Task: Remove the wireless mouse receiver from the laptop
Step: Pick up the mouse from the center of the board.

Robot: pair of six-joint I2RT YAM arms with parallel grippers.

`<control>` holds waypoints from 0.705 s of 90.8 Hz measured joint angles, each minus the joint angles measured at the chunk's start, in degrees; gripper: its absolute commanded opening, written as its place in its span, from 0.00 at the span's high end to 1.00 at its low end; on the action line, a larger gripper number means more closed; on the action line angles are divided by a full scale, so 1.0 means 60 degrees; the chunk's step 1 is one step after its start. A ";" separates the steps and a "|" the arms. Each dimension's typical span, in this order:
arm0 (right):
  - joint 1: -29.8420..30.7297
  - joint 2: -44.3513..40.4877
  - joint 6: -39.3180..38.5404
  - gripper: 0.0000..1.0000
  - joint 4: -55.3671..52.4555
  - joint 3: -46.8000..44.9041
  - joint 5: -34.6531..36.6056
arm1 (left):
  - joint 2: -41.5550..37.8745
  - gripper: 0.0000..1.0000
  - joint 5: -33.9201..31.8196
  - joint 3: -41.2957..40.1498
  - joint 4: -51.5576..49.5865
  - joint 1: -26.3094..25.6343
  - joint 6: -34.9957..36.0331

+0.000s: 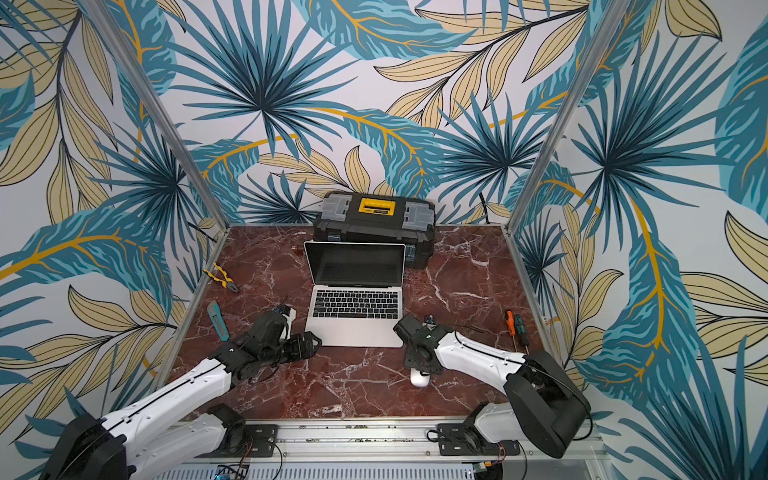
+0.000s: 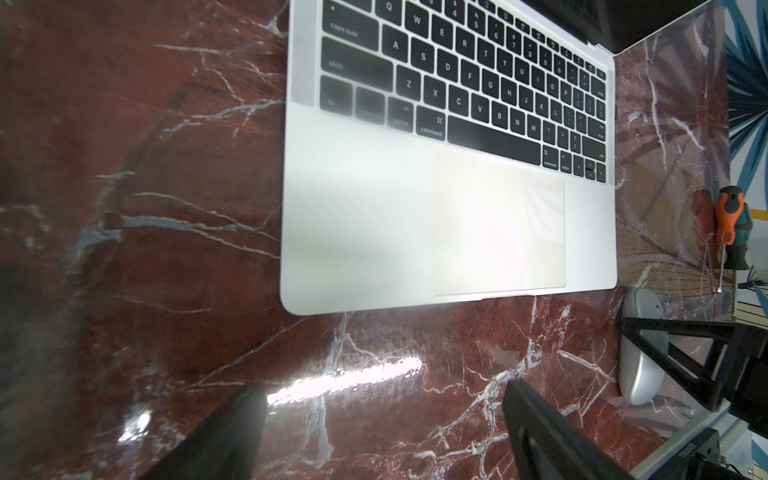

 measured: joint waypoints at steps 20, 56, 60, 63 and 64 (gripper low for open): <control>0.0000 -0.1395 -0.0936 0.46 0.1031 0.0477 -0.0448 | -0.0182 0.08 0.1902 -0.0299 0.1475 0.0000 -0.0291; 0.0011 -0.5246 -0.1632 0.46 0.8244 -0.0084 -0.2575 | -0.1512 0.03 0.5125 0.1126 0.6495 -0.0291 -0.1738; 0.0011 -0.5155 -0.1625 0.46 0.8892 -0.0226 -0.2856 | -0.1443 0.03 0.5308 0.1475 0.6896 -0.0426 -0.1752; 0.0011 -0.5071 -0.1599 0.45 0.9362 -0.0346 -0.3067 | -0.1337 0.02 0.5450 0.1730 0.7151 -0.0554 -0.1716; 0.0011 -0.5045 -0.1588 0.45 0.9511 -0.0386 -0.3133 | -0.1290 0.02 0.5490 0.1800 0.7206 -0.0601 -0.1694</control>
